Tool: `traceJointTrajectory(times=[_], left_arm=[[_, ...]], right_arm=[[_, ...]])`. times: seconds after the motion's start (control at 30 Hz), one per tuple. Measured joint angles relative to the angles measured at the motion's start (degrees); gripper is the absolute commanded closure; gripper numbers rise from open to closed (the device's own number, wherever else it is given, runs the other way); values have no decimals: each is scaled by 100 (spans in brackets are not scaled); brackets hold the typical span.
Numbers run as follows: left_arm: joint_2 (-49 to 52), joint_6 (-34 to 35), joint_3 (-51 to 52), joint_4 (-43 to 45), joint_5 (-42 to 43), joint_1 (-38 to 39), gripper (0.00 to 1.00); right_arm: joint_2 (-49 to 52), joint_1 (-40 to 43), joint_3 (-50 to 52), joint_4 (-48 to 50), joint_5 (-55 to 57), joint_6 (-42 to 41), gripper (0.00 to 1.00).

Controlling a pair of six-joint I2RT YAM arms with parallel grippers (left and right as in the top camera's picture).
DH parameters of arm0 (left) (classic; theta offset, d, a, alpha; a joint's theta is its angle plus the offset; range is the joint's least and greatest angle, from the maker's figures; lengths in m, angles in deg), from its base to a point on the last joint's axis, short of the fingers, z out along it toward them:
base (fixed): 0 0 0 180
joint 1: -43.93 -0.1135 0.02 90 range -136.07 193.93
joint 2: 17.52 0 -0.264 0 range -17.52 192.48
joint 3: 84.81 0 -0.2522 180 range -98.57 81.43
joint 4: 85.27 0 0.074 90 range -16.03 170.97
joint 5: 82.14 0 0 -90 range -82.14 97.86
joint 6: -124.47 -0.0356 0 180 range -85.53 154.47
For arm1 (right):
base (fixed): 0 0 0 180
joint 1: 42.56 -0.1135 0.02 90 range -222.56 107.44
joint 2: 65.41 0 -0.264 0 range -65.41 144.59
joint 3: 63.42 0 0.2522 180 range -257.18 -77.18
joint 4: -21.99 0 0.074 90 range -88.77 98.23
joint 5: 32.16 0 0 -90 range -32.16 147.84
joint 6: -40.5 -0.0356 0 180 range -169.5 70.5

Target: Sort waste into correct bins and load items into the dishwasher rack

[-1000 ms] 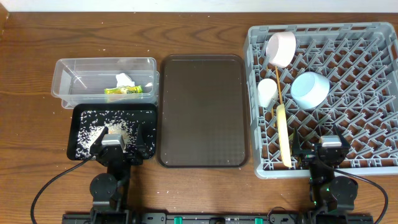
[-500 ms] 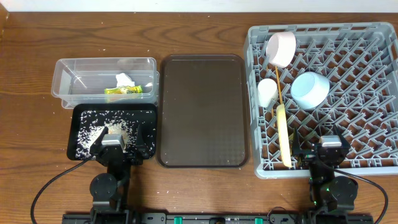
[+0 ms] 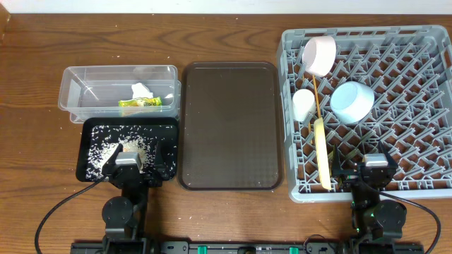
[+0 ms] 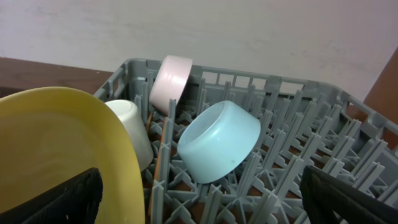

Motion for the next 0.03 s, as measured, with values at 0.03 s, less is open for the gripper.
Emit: traceJointTrajectory(times=[0.03], left_arm=[[0, 0, 0, 0, 0, 0, 4]], right_arm=[[0, 0, 0, 0, 0, 0, 1]])
